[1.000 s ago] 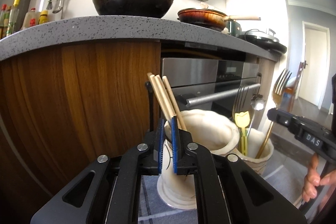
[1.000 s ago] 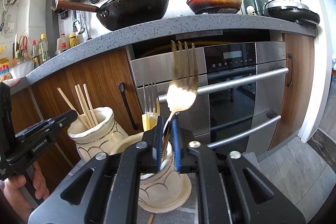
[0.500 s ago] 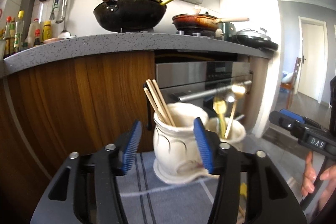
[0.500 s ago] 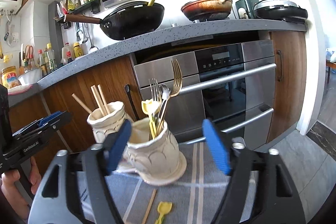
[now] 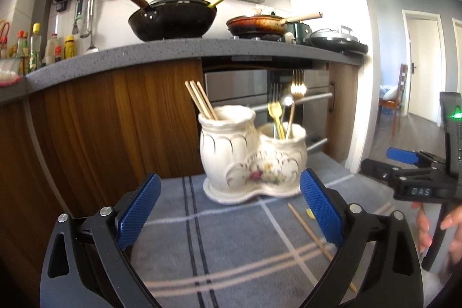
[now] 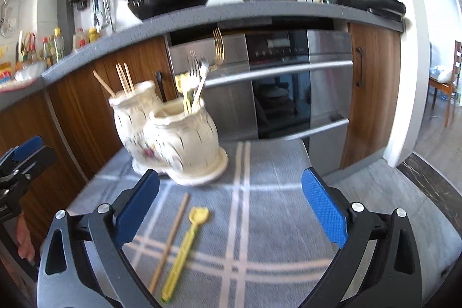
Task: Organize utensils
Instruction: 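Move both open tools back over the last chopstick and yellow spoon, then grasp the last chopstick with the left tool while the right tool grasps the yellow spoon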
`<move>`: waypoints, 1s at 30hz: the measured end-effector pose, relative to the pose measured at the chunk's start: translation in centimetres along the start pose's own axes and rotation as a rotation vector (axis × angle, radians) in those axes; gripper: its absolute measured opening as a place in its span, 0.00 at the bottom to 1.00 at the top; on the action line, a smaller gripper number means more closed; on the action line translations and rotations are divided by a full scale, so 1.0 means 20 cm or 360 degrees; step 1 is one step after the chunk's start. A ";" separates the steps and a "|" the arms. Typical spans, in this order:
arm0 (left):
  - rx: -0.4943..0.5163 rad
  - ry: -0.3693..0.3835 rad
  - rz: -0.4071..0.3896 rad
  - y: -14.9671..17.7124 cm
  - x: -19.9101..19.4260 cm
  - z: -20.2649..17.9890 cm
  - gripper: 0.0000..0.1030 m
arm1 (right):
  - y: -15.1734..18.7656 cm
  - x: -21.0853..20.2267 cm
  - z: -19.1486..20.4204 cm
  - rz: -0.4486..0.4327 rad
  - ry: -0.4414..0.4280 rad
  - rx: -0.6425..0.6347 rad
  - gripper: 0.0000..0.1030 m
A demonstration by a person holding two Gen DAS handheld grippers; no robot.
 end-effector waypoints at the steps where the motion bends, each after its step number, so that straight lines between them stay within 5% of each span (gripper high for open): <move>1: -0.0003 0.0003 0.0012 0.02 0.00 0.00 0.93 | 0.02 0.01 0.00 0.0025 0.0011 -0.0005 0.95; 11: -0.0079 0.0007 0.0091 0.19 0.06 0.03 0.94 | 0.17 0.13 0.09 0.0307 0.0039 -0.0117 0.93; 14: -0.0086 0.0011 0.0132 0.23 0.10 0.04 0.94 | 0.21 0.16 0.14 0.0382 0.0035 -0.0161 0.85; 22: -0.0069 0.0016 0.0199 0.28 0.15 0.04 0.94 | 0.28 0.25 0.21 0.0576 0.0034 -0.0204 0.44; 30: -0.0054 0.0022 0.0215 0.29 0.17 0.04 0.94 | 0.32 0.33 0.25 0.0658 0.0005 -0.0248 0.26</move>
Point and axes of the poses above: each gripper's, at about its wrist camera, not at the fingertips, and x roughly the way its jaws point, z to its left, y to its underside, the point moved 3 cm from there along x, roughly the way its jaws point, and after that the axes turned 3 degrees about x, right-handed, at the moved point
